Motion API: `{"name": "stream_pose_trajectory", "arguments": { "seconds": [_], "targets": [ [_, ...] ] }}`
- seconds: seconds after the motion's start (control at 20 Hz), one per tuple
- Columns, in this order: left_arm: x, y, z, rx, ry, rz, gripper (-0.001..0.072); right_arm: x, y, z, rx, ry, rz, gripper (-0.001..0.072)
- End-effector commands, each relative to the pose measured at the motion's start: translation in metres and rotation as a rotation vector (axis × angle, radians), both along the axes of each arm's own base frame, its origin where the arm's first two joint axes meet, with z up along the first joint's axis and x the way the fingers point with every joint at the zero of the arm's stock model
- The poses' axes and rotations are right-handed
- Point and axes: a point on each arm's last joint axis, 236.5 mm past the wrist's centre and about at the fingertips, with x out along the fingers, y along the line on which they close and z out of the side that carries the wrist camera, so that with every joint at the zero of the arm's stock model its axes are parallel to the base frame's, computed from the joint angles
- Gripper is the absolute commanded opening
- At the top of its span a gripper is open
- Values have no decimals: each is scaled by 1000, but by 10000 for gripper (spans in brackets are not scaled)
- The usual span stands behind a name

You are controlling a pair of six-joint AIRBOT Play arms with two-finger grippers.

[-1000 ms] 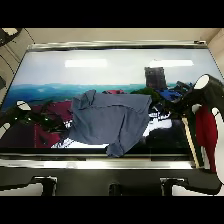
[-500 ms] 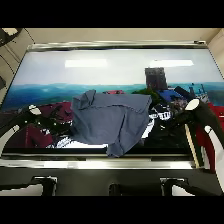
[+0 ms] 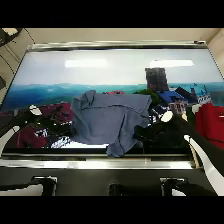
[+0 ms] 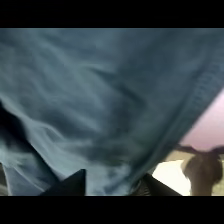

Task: Fold the shirts.

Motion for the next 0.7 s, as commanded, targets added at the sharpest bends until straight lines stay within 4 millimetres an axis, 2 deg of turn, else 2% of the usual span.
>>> {"name": "stream_pose_trajectory", "arguments": {
  "seconds": [0.0,0.05,0.15,0.2,0.25,0.3,0.35,0.4,0.45,0.5,0.55,0.6,0.65],
  "targets": [
    [0,-2,3,-8,-1,-2,30,16,12,-6,1,-32,-91,99],
    [1,-1,6,-10,-10,-9,29,19,11,-5,1,-51,-85,35],
    [22,1,31,-1,-104,-29,26,36,8,21,0,-181,12,34],
    [43,4,59,14,-206,-32,26,56,0,49,-36,-296,52,34],
    [66,6,96,28,-331,-32,25,81,-13,89,-96,-452,92,34],
    [91,8,151,43,-500,-28,26,109,-28,142,-174,-639,119,34],
    [111,10,215,58,-683,-19,26,136,-46,219,-276,-889,132,35],
    [122,10,298,72,-904,-7,26,150,-62,307,-355,-1134,96,35],
    [119,10,382,82,-1120,7,27,146,-77,403,-412,-1386,27,35],
    [101,11,472,98,-1358,30,27,120,-91,503,-444,-1640,-63,35],
    [71,11,551,106,-1576,62,27,79,-103,584,-430,-1834,-169,35],
    [31,12,622,98,-1781,109,27,39,-111,635,-381,-1945,-253,35],
    [-12,12,675,54,-1929,176,27,1,-117,668,-316,-2007,-319,35]
  ]
}}
